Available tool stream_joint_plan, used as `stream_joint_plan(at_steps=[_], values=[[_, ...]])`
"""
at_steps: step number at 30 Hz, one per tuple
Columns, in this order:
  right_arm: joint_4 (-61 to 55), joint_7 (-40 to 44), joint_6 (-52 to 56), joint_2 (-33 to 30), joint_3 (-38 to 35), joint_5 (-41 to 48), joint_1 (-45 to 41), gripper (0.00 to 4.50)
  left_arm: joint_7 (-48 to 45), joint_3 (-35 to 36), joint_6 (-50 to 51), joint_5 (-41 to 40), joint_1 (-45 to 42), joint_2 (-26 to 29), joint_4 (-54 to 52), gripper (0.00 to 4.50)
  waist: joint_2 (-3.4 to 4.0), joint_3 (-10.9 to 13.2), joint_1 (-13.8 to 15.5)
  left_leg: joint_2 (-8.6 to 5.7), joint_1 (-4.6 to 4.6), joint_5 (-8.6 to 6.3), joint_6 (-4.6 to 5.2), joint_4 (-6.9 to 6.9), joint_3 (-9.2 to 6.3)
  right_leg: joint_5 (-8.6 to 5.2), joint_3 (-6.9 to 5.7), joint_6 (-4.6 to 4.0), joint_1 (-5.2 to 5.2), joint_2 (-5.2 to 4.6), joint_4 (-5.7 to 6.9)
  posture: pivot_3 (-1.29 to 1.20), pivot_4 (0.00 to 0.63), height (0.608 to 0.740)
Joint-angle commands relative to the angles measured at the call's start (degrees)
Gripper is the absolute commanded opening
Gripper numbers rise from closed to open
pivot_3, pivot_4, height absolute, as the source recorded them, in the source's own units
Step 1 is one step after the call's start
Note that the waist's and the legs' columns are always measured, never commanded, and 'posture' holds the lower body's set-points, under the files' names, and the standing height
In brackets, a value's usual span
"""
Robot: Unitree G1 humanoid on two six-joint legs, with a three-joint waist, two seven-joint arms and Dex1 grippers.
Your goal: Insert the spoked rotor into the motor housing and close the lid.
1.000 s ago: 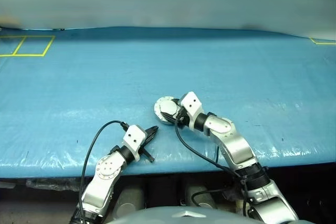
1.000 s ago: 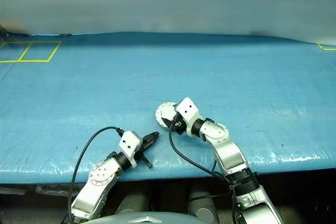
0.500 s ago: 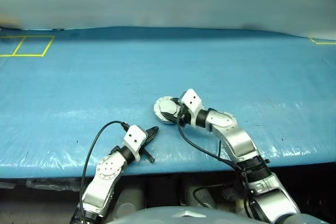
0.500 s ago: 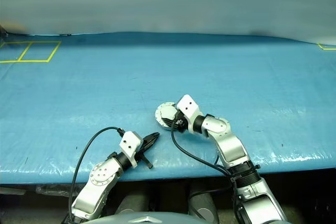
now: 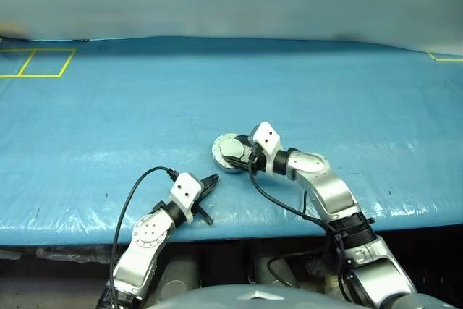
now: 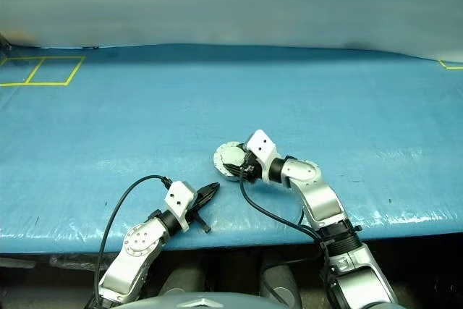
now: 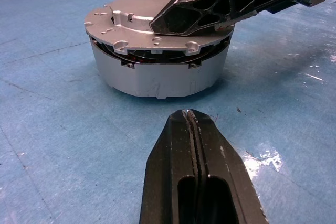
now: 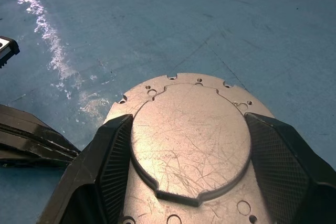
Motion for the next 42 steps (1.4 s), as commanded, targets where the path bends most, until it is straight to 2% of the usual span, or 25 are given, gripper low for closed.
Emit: stream_joint_plan(at_steps=[1, 15, 32, 42], values=[[-0.56, 1.09, -2.53, -0.46, 0.06, -0.37, -1.54, 3.03, -0.07, -0.41, -0.31, 0.25, -0.12, -0.12, -0.81, 0.00, 0.00, 0.00, 0.00, 0.00, 0.00, 0.00, 0.00, 0.00, 0.00, 0.00, 0.00, 0.00, 0.00, 0.00, 0.00, 0.00, 0.150, 0.740], [1.42, -2.16, -1.28, 1.62, -0.47, -0.78, -1.12, 3.03, 0.11, -0.51, -0.25, 0.47, -0.17, -0.18, -0.66, 0.00, 0.00, 0.00, -0.01, 0.00, 0.00, 0.01, -0.01, 0.02, 0.00, 0.00, 0.01, 0.00, 0.01, -0.02, 0.02, 0.00, 0.150, 0.740], [1.34, 3.54, 0.56, -1.44, -0.24, 0.87, -2.89, 3.03, -0.20, -0.57, -0.64, 0.42, -0.49, 0.04, -0.08, 0.00, 0.00, 0.00, 0.03, 0.00, 0.00, 0.00, 0.00, 0.01, 0.00, 0.00, -0.01, -0.01, 0.01, -0.04, 0.01, 0.00, 0.150, 0.740], [3.82, -1.33, -1.04, 0.68, -0.68, -1.35, -2.14, 3.03, -0.11, -0.66, -0.60, 0.48, -0.37, 0.01, -0.23, 0.00, 0.00, 0.00, -0.06, 0.00, 0.03, 0.01, -0.01, 0.03, 0.00, 0.01, 0.01, -0.01, 0.02, -0.06, 0.04, 0.00, 0.150, 0.740]])
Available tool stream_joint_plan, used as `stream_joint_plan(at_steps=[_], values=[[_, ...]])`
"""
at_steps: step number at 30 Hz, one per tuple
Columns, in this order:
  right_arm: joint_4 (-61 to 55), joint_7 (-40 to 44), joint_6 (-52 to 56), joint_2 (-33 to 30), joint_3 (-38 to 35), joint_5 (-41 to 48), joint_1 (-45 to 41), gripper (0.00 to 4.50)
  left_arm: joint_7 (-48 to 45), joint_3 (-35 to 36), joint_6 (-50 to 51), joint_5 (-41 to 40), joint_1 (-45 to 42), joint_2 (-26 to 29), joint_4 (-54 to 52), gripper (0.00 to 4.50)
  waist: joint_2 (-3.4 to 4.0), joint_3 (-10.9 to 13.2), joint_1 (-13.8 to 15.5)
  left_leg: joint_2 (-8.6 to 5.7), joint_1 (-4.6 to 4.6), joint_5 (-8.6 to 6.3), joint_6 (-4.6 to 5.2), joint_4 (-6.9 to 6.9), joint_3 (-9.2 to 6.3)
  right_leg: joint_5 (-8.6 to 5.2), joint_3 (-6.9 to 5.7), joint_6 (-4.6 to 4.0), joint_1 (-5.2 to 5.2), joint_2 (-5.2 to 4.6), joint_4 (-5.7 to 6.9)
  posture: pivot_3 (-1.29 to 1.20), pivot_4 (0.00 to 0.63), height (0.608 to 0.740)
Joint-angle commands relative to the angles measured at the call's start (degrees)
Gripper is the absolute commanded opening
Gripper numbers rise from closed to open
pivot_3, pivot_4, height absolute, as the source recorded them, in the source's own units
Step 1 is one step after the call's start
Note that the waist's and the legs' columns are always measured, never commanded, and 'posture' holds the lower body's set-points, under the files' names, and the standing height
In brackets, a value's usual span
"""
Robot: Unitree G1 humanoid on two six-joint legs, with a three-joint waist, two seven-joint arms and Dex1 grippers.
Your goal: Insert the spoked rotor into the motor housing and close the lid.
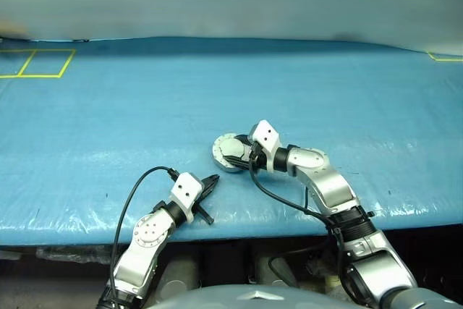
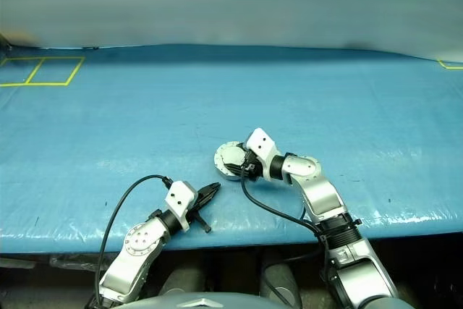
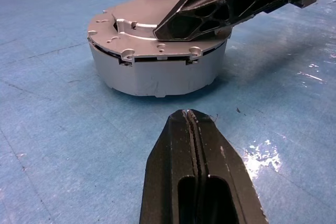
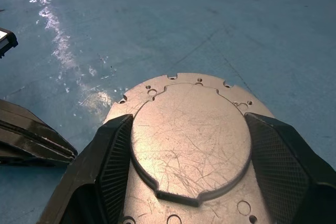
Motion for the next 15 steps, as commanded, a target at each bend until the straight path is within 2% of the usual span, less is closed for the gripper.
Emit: stream_joint_plan(at_steps=[1, 9, 15], values=[[0.67, -1.98, -0.81, 0.45, -1.02, -0.65, 0.13, 3.03, -0.09, -0.38, -0.59, 0.44, -0.10, -0.01, -0.42, 0.00, 0.00, 0.00, 0.05, 0.00, 0.00, 0.01, -0.02, 0.00, 0.00, 0.00, 0.00, -0.01, 0.00, 0.00, 0.01, 0.00, 0.150, 0.740], [0.44, -0.45, -0.56, -0.45, -0.40, -0.53, 0.27, 3.03, -0.07, -0.33, -0.38, 0.34, 0.04, 0.07, -0.63, 0.00, 0.00, 0.00, 0.07, 0.00, 0.00, 0.03, -0.03, 0.02, 0.00, 0.01, -0.01, -0.01, 0.01, 0.00, 0.01, 0.00, 0.150, 0.740], [1.59, -3.02, -3.01, 0.42, -0.31, -2.13, 1.06, 3.03, 0.13, -0.34, -0.45, 0.38, 0.11, -0.06, -0.65, 0.00, 0.00, 0.00, 0.07, 0.00, 0.01, 0.03, -0.03, 0.01, 0.00, 0.01, -0.01, -0.01, 0.01, 0.00, 0.01, 0.00, 0.150, 0.740]])
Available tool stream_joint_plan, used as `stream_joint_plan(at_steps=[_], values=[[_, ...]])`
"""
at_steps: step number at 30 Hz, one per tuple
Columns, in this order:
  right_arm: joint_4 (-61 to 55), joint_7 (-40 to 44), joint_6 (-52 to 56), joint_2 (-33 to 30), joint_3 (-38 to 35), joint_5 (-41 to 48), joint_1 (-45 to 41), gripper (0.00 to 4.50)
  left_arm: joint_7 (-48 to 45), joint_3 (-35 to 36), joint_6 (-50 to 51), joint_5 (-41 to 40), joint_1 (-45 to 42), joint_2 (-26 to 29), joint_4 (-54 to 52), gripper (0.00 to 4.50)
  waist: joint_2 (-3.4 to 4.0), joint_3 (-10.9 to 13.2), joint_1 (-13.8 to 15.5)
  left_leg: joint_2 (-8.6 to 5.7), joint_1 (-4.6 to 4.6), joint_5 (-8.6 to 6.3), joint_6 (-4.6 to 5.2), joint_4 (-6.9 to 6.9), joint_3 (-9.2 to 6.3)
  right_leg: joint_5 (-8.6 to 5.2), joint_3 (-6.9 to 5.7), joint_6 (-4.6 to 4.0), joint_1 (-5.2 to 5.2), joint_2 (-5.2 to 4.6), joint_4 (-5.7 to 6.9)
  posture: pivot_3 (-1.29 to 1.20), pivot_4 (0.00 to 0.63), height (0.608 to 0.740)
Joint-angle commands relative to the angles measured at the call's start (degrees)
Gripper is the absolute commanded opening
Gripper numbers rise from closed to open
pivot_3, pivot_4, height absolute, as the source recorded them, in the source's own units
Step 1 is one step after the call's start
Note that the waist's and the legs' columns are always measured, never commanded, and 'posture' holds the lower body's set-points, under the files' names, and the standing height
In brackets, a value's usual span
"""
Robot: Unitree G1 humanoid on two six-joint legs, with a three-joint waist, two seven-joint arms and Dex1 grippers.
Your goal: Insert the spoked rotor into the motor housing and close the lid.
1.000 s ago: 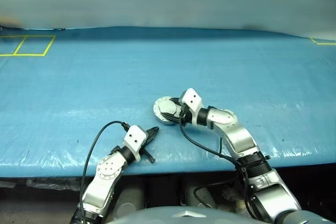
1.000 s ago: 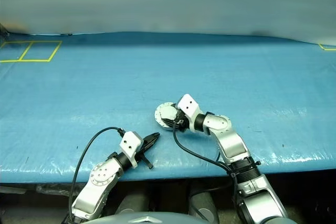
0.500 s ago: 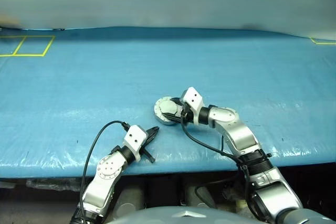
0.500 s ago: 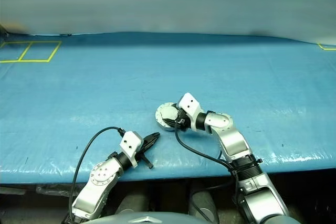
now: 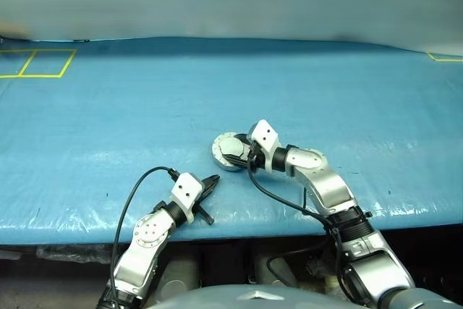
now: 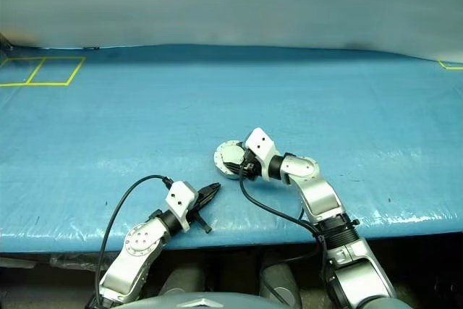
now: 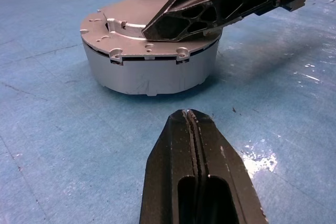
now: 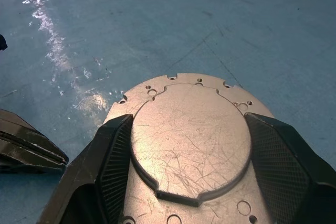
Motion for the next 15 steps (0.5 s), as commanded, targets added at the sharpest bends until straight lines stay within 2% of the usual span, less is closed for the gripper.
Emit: stream_joint_plan(at_steps=[1, 9, 15], values=[[1.17, -2.46, -2.34, 0.28, -0.11, -2.04, 1.06, 3.03, 0.14, -0.23, -0.47, 0.40, 0.06, -0.09, -0.65, 0.00, 0.00, 0.00, -0.01, 0.00, 0.00, 0.00, 0.00, 0.00, 0.00, 0.00, 0.00, 0.00, 0.00, 0.00, 0.01, 0.00, 0.150, 0.740], [1.77, -2.18, -2.10, -0.39, 0.20, -2.52, 0.49, 3.03, 0.03, -0.36, -0.49, 0.43, 0.00, -0.03, -0.60, 0.00, 0.00, 0.00, -0.02, 0.00, 0.05, 0.03, 0.00, 0.02, 0.00, 0.00, 0.00, 0.00, 0.05, 0.01, 0.01, 0.00, 0.150, 0.740], [1.88, -3.40, 4.58, -0.31, 0.28, -2.61, -0.19, 3.03, 0.11, -0.34, -0.51, 0.36, -0.04, -0.13, -0.55, 0.00, 0.00, -0.02, 0.00, 0.00, 0.09, 0.06, 0.01, 0.03, 0.00, 0.01, 0.00, -0.01, 0.11, 0.00, 0.01, 0.00, 0.150, 0.740]])
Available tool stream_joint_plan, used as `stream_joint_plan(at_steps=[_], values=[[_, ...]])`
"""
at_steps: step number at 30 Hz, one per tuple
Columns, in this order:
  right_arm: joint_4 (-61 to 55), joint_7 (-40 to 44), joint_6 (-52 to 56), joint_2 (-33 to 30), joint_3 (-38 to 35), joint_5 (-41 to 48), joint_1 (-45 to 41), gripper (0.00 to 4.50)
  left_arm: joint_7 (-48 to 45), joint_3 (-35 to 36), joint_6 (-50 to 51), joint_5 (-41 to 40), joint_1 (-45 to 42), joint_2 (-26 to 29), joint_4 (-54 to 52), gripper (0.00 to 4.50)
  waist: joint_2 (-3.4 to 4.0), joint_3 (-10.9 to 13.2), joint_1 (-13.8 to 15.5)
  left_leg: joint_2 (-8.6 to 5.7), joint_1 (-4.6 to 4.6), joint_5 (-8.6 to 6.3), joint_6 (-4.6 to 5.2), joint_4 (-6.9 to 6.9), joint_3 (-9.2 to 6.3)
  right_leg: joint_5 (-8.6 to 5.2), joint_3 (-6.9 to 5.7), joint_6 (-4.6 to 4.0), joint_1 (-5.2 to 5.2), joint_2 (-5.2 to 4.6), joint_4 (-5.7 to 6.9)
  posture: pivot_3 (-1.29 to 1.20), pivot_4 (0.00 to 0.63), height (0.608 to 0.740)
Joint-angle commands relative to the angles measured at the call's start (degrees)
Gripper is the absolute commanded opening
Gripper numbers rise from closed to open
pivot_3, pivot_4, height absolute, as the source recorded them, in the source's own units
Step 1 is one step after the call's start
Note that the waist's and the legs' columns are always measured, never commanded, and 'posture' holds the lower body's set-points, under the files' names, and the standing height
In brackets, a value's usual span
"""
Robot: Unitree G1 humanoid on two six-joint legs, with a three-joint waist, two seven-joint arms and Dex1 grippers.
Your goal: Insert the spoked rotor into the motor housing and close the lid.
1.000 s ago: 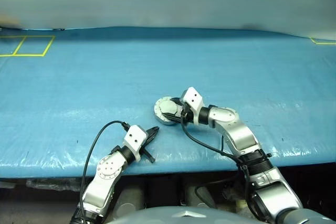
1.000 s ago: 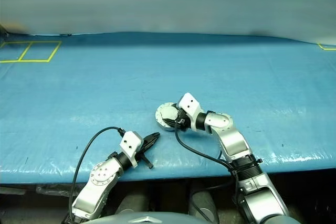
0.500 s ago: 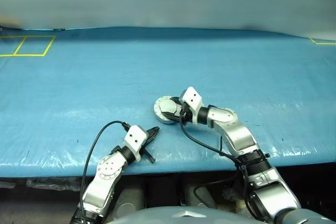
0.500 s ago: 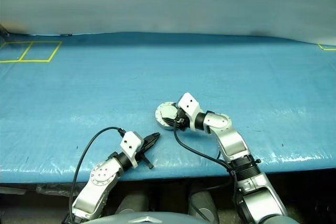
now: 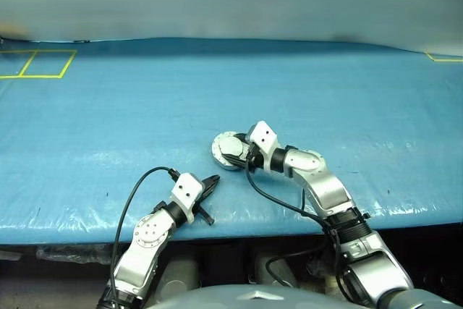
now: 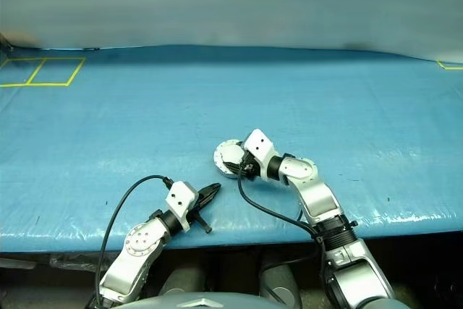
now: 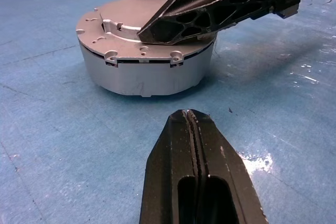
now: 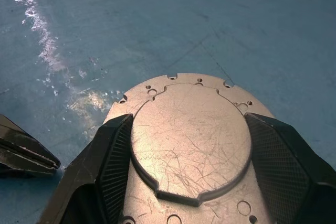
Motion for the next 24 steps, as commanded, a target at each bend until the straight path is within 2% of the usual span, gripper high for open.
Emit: stream_joint_plan(at_steps=[1, 6, 10, 16, 21, 24], values=[[1.40, -2.35, 5.04, -0.57, -0.27, -1.70, 0.01, 3.03, 0.09, -0.22, -0.51, 0.36, -0.06, -0.13, -0.53, 0.00, 0.01, -0.02, 0.00, 0.00, 0.01, 0.01, 0.01, 0.00, 0.00, 0.01, 0.00, -0.01, 0.01, -0.01, 0.00, 0.00, 0.150, 0.740], [1.91, -3.76, 6.30, -1.19, 0.82, -3.61, -0.34, 3.03, 0.12, -0.22, -0.47, 0.33, -0.12, -0.21, -0.49, 0.00, 0.00, -0.04, 0.01, -0.01, 0.02, 0.13, 0.02, 0.00, 0.00, 0.06, -0.02, -0.07, 0.03, -0.06, -0.01, 0.00, 0.150, 0.740], [2.73, -4.32, 3.03, -2.33, 2.19, -6.05, -0.39, 3.03, 0.13, -0.23, -0.40, 0.37, -0.22, -0.22, -0.47, 0.00, 0.01, -0.05, 0.02, -0.04, 0.03, 0.25, 0.07, 0.00, 0.00, 0.09, -0.04, -0.14, 0.05, -0.10, -0.02, 0.00, 0.150, 0.740], [2.41, -4.13, 4.10, -1.37, 1.09, -3.95, 0.07, 3.03, -0.02, -0.04, -0.14, -0.04, -0.43, -0.23, -0.84, 0.00, 0.01, -0.05, 0.05, -0.10, 0.03, 0.40, 0.13, 0.00, 0.00, 0.14, -0.05, -0.20, 0.07, -0.16, -0.03, 0.00, 0.150, 0.740], [1.65, -4.25, 4.73, -1.17, 0.84, -3.47, 0.34, 3.03, 1.49, 4.32, 3.46, -6.19, -3.62, -3.62, -3.47, 0.00, 0.00, -0.05, 0.12, -0.10, 0.01, 0.43, 0.14, 0.00, 0.00, 0.18, -0.09, -0.14, 0.07, -0.15, -0.02, 0.00, 0.150, 0.740], [1.38, -4.67, 4.74, -1.23, 0.89, -3.71, 0.84, 3.03, 6.78, 10.69, 14.61, -15.46, -9.42, -8.11, -7.81, 0.00, -0.06, -0.03, 0.20, -0.11, -0.03, 0.44, 0.14, 0.02, -0.01, 0.33, -0.10, 0.11, 0.06, -0.16, -0.04, 0.00, 0.150, 0.740]])
